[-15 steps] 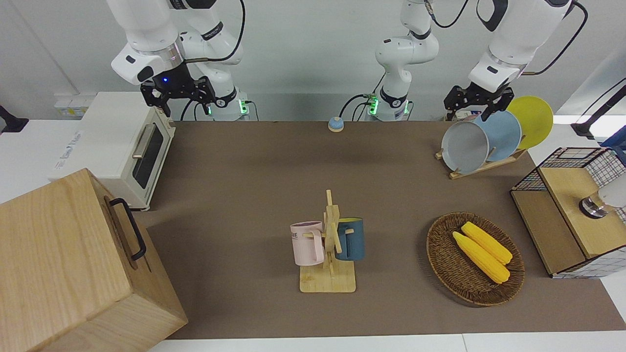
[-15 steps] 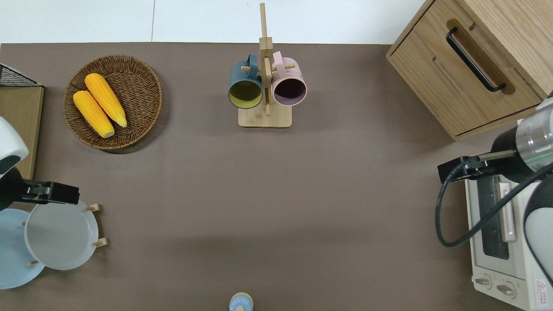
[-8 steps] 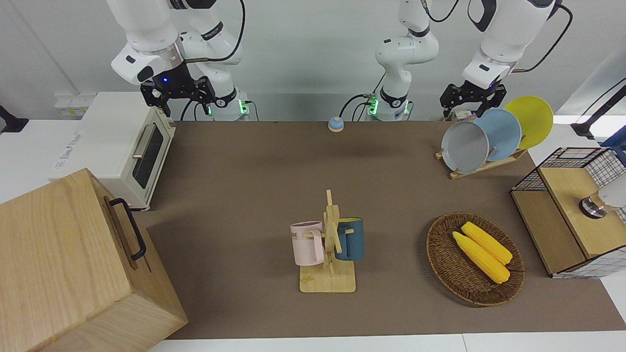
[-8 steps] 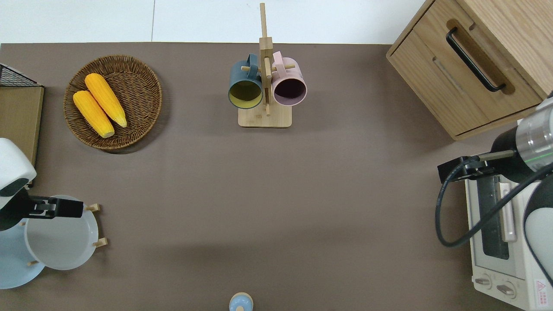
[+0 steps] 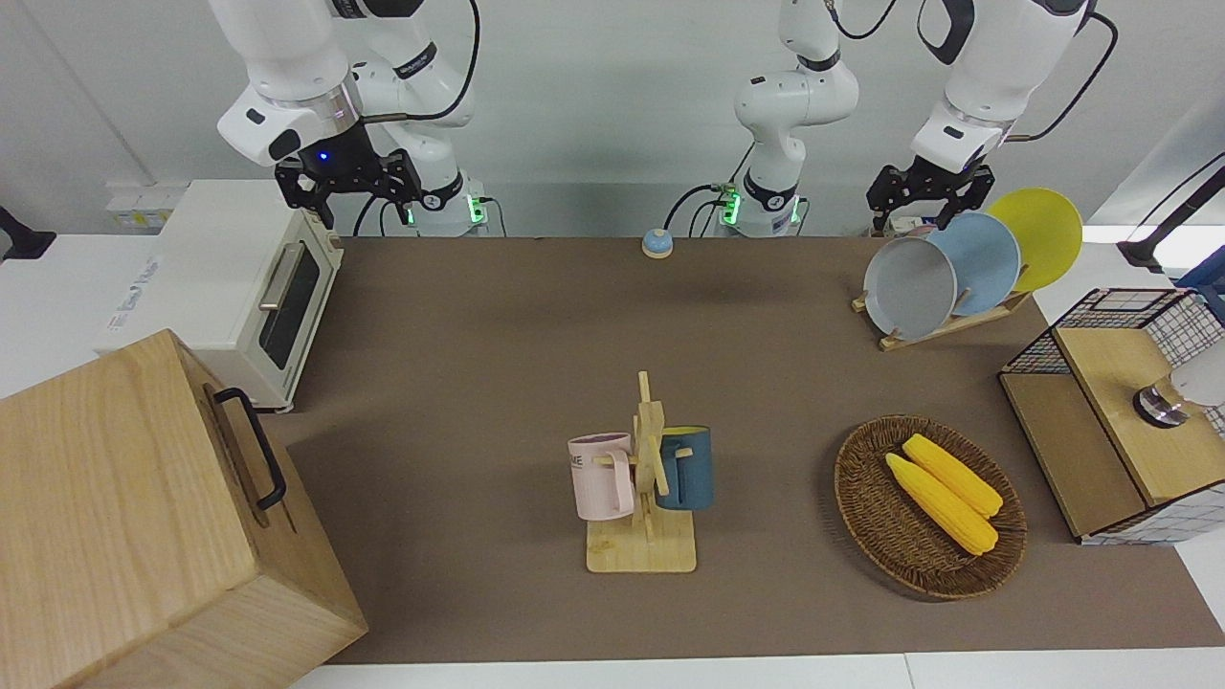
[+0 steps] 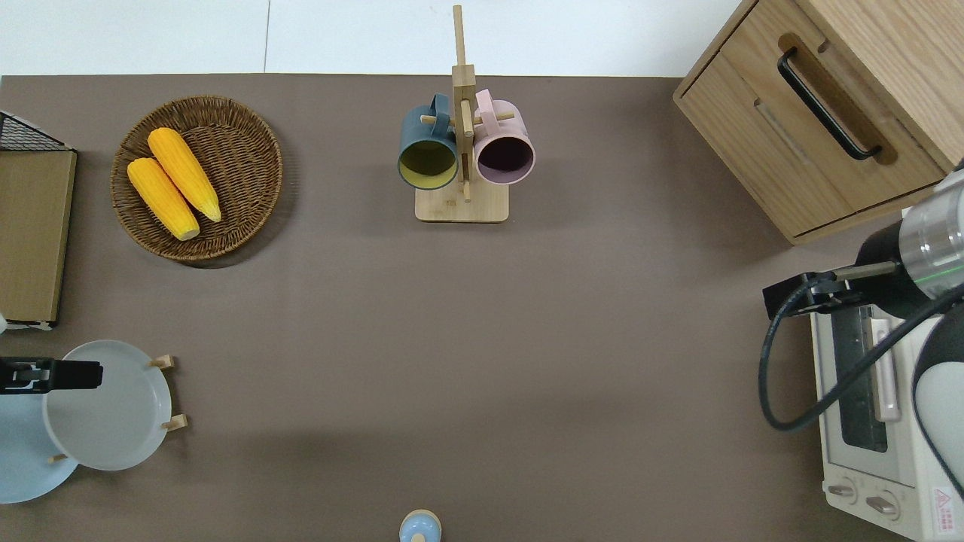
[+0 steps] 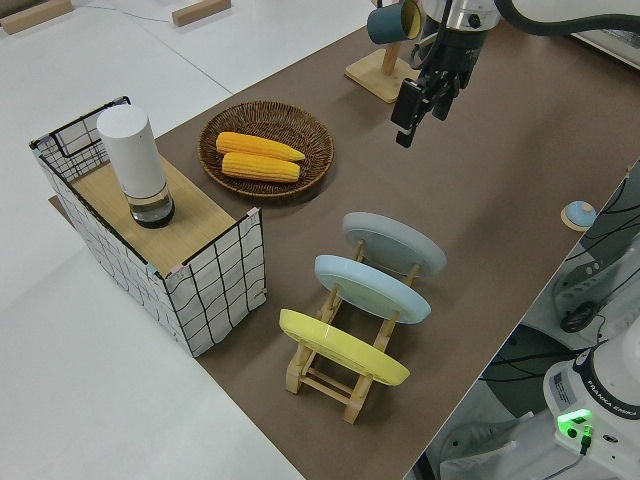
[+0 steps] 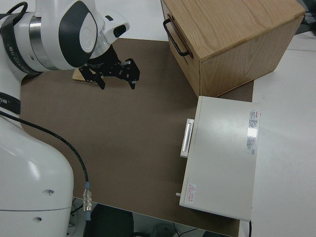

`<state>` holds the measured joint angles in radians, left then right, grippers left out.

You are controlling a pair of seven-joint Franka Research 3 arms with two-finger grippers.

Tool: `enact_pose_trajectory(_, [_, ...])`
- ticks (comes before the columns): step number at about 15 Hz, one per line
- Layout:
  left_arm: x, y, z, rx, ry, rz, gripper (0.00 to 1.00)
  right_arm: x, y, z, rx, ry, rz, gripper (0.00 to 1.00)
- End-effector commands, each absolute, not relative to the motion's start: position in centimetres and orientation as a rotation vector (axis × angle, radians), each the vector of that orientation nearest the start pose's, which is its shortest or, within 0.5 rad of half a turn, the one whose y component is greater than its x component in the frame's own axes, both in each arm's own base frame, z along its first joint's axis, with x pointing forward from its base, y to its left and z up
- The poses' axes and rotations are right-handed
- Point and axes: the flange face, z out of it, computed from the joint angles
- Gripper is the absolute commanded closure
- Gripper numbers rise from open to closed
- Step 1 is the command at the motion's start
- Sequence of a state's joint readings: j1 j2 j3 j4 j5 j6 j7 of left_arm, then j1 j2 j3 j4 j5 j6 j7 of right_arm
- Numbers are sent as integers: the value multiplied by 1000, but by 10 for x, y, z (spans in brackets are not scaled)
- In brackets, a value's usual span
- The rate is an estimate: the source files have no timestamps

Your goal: Pick gray plate from low plate rack and place it on table with left arm

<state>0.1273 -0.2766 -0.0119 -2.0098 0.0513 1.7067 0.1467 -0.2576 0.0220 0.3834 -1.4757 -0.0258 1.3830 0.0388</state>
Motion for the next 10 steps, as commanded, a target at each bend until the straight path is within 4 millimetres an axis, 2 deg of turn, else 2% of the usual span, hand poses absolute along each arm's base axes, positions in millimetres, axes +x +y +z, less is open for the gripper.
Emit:
enact_pose_trajectory(1, [458,73,557,-3035,55,31,2,536,60,646,-3169,-108,178,17])
enact_pose_trajectory(5, [445,94,543,-3002,-16,27,2,536,60,646,-3169,-108,178,17])
enact_pose_trajectory(10, [429,107,508,-2971,-101,3,2,536,59,645,-3169,-105,181,17])
